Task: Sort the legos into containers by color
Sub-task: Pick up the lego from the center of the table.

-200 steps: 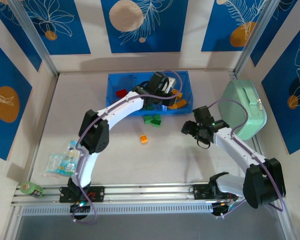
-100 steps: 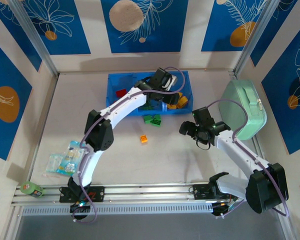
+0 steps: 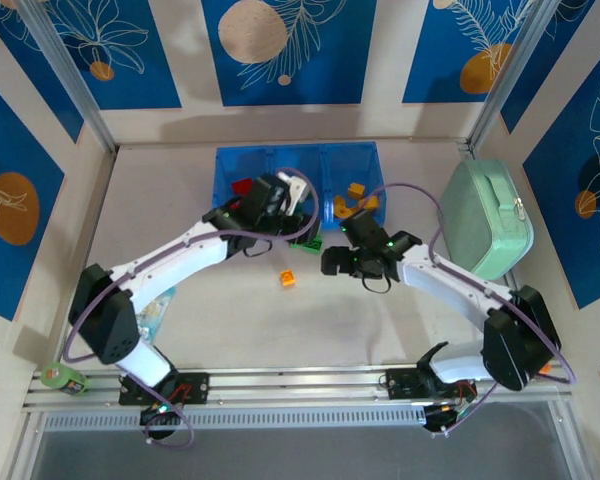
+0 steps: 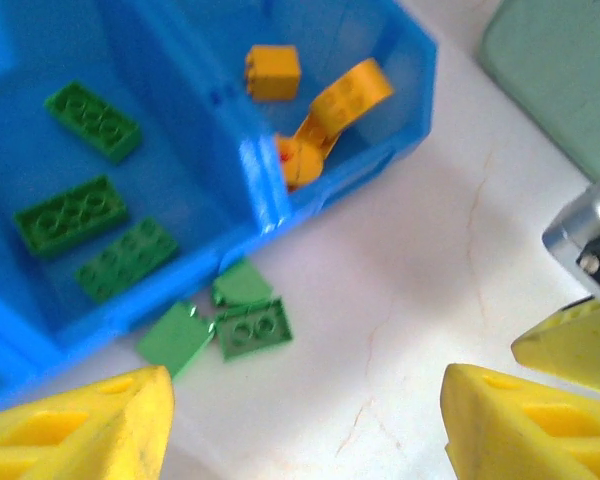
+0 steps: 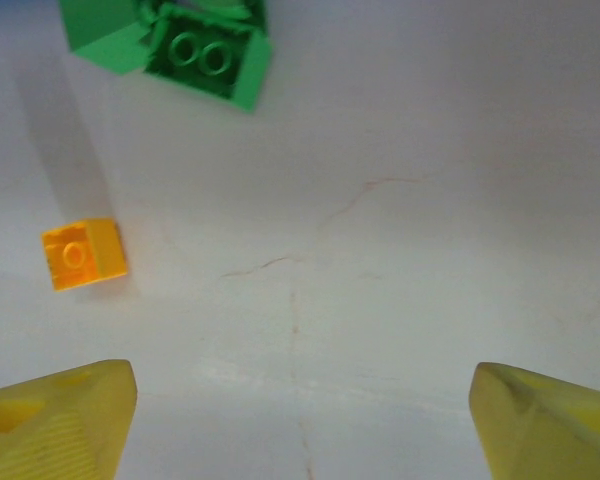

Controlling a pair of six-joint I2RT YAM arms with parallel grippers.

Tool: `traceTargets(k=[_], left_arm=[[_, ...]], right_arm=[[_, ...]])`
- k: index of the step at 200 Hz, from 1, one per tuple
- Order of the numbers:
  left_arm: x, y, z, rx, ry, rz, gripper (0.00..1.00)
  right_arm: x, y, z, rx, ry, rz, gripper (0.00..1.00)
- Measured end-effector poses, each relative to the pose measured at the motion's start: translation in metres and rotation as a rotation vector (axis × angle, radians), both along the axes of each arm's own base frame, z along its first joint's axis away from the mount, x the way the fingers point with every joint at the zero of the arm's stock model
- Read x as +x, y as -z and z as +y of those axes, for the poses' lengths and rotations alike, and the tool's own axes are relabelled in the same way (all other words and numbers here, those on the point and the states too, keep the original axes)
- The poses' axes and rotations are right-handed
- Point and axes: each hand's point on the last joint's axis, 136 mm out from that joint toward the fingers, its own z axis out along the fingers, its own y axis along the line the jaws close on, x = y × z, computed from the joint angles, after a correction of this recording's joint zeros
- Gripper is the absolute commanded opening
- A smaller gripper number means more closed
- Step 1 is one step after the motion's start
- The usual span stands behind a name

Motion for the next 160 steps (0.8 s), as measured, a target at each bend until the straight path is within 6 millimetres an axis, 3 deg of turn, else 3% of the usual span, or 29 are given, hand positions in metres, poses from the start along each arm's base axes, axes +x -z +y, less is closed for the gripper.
traceTargets(k=[42,62,99,115,160], left_arm=[[-0.032,0.072,0.064,-0.014,-0.156,0.133,0.71],[-0.041,0.092,0.097,-0.042,-0.256,0.177,0.71],[-0.052,0.091,0.134,-0.119,-0.378,0.171,0.71],[-0.053,0.087,0.142,-0.143,-0.404,0.157,0.70],[-0.060,0.086,0.158,-0.165,-0.448,0.143,0.70]], right_arm=[[0.008,0.006,0.040,-0.028,-0.087,0.026,0.76],[0.013,0.006,0.058,-0.037,-0.116,0.033,0.76],[0.025,0.021,0.088,-0.085,-0.152,0.090,0.69],[0.027,0.035,0.097,-0.117,-0.162,0.126,0.64],[0.016,0.070,0.110,-0.199,-0.201,0.222,0.62]])
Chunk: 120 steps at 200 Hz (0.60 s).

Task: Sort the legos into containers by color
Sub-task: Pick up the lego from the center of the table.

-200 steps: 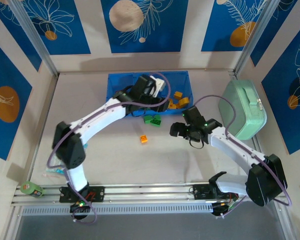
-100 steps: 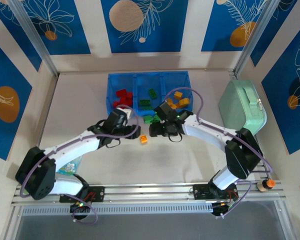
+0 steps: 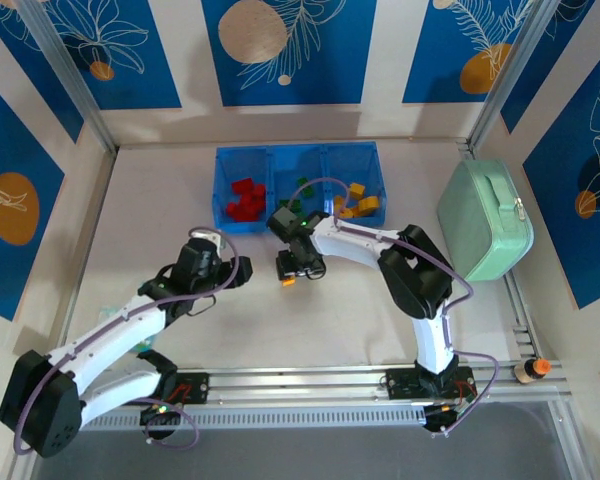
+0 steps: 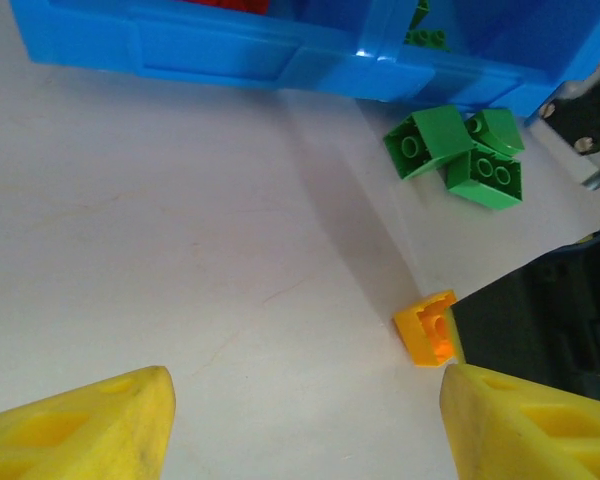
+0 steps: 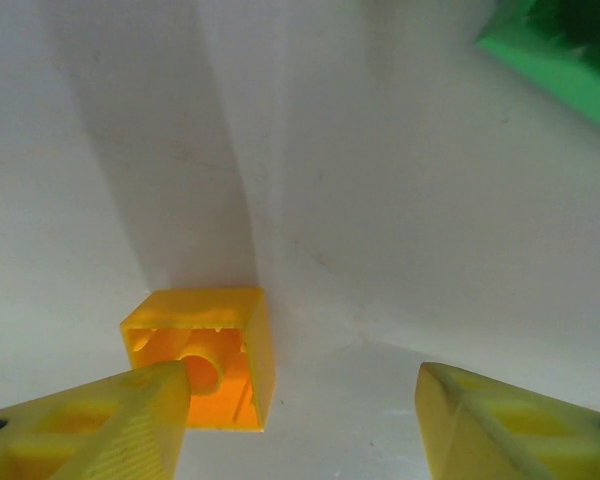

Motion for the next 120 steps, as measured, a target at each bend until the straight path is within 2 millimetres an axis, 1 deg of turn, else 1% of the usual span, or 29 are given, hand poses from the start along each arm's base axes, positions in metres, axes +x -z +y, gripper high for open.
traceTargets(k=[34,60,79,120], left_arm=[[0.000,0.002,0.005,0.003,-0.015,0.005,0.70],[0.001,0.002,0.006,0.003,-0.018,0.005,0.70],[0.001,0.003,0.007,0.005,-0.021,0.009,0.70],[0.002,0.003,0.008,0.006,-0.023,0.011,0.70]], right_arm=[[0.000,-0.002,0.014,0.012,-0.020,0.003,0.59],[-0.004,0.006,0.018,0.008,-0.029,0.028,0.57],[-0.004,0.006,0.022,0.018,-0.032,0.031,0.54],[-0.008,0.005,0.027,0.030,-0.035,0.039,0.54]])
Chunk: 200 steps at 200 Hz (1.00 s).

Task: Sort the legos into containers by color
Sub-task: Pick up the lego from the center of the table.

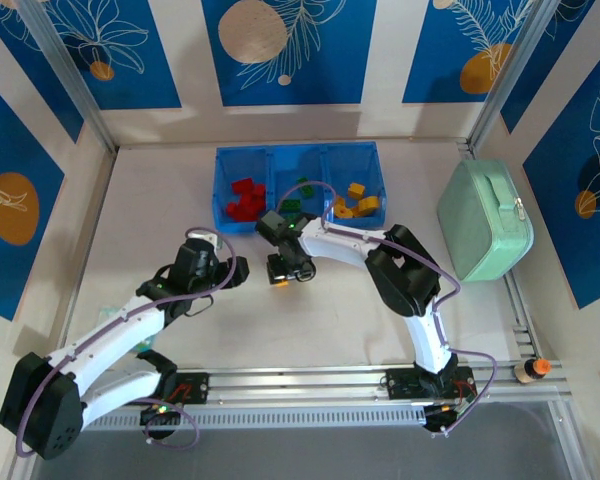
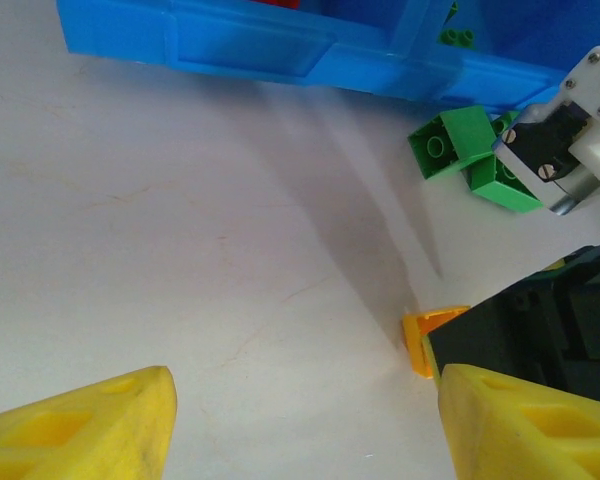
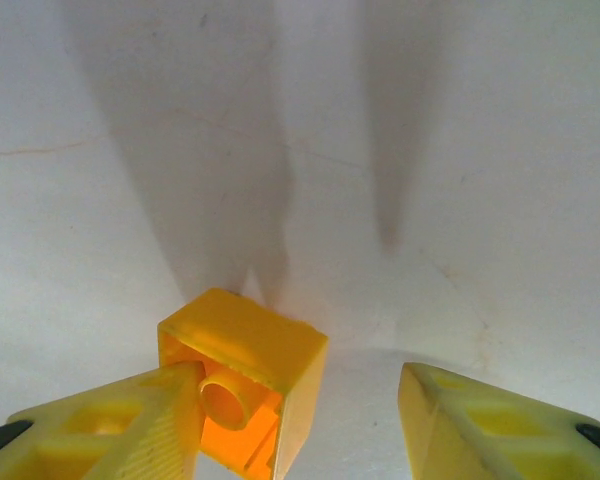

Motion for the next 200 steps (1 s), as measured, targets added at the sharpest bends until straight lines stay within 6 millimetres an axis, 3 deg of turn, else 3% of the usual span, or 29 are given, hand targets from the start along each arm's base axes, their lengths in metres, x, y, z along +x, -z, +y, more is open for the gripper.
traceTargets(k=[79,110,142,172,200], left_arm=[[0.000,0.000,0.001,0.000,-0.002,0.000,0.69],[0.001,0.000,0.001,0.000,-0.003,-0.001,0.69],[0.000,0.000,0.001,0.000,-0.003,0.000,0.69],[0.000,0.000,0.001,0.001,-0.002,-0.001,0.68],[0.000,0.000,0.000,0.000,0.003,0.000,0.68]], right_arm=[[-0.010,0.004,0.023,0.052,-0.012,0.033,0.37],[-0.011,0.004,0.024,0.052,-0.010,0.032,0.28],[-0.008,-0.001,0.021,0.041,0.000,0.014,0.25],[0.000,-0.023,0.011,0.048,0.016,-0.030,0.25],[0.023,-0.065,-0.012,0.083,0.060,-0.111,0.25]])
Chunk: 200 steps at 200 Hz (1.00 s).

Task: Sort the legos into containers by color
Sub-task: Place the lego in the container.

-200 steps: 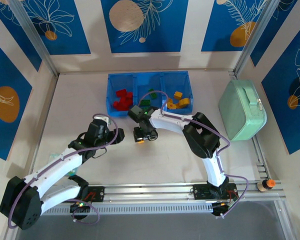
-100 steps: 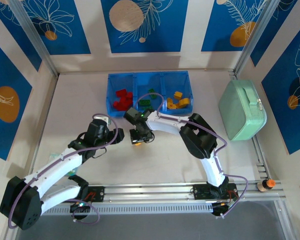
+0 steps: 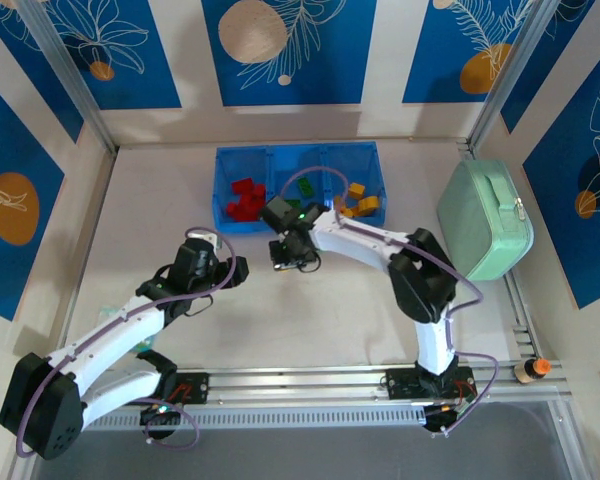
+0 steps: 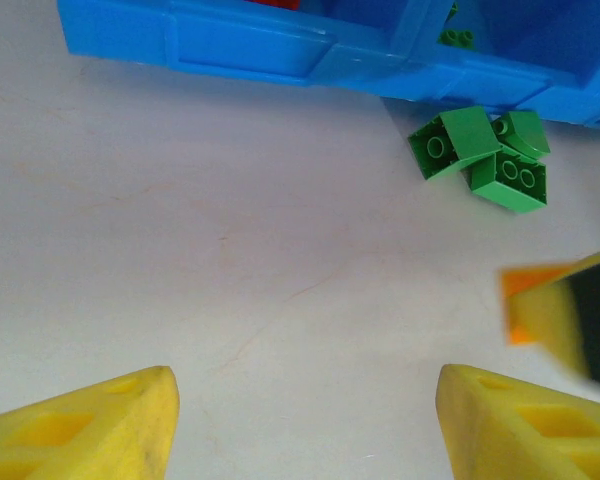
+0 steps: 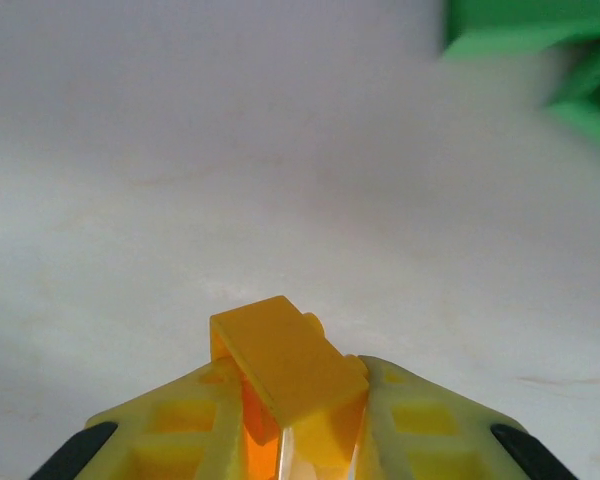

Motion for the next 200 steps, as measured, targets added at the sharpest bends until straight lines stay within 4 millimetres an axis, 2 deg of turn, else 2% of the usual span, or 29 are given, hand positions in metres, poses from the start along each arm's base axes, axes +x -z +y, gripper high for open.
traceTargets(k=[23,48,94,122,146,153,161,164,167,168,170,173,187,200], left_arm=[[0.000,0.000,-0.001,-0.004,0.004,0.002,0.69],[0.000,0.000,-0.001,-0.005,0.005,0.004,0.69],[-0.002,0.015,-0.010,-0.015,0.042,0.058,0.69],[-0.005,0.022,-0.018,-0.017,0.069,0.086,0.69],[-0.008,0.024,-0.024,-0.016,0.092,0.098,0.69],[-0.008,0.024,-0.026,-0.016,0.096,0.099,0.69],[-0.007,0.024,-0.028,-0.016,0.102,0.101,0.69],[-0.007,0.023,-0.029,-0.016,0.104,0.100,0.69],[-0.007,0.023,-0.030,-0.017,0.107,0.101,0.69],[-0.007,0.023,-0.030,-0.017,0.108,0.101,0.69],[-0.007,0.022,-0.031,-0.019,0.111,0.100,0.69],[-0.006,0.022,-0.032,-0.019,0.113,0.100,0.69],[-0.005,0.018,-0.039,-0.023,0.129,0.098,0.70],[-0.004,0.016,-0.046,-0.028,0.145,0.099,0.70]], right_arm=[[0.028,-0.037,-0.037,0.024,0.078,-0.082,0.25],[0.054,-0.059,-0.081,0.015,0.169,-0.142,0.26],[0.101,-0.060,-0.156,-0.052,0.309,-0.154,0.26],[0.129,-0.059,-0.180,-0.064,0.362,-0.164,0.26],[0.150,-0.056,-0.189,-0.070,0.380,-0.165,0.30],[0.157,-0.055,-0.189,-0.069,0.382,-0.167,0.35],[0.165,-0.054,-0.189,-0.067,0.385,-0.167,0.47],[0.168,-0.054,-0.189,-0.071,0.377,-0.170,0.54],[0.170,-0.053,-0.189,-0.067,0.387,-0.169,0.66],[0.171,-0.053,-0.189,-0.069,0.383,-0.169,0.66],[0.172,-0.053,-0.189,-0.071,0.378,-0.170,0.76],[0.175,-0.052,-0.189,-0.068,0.387,-0.169,0.82],[0.182,-0.051,-0.188,-0.070,0.382,-0.173,0.91],[0.184,-0.050,-0.187,-0.075,0.382,-0.178,0.93]])
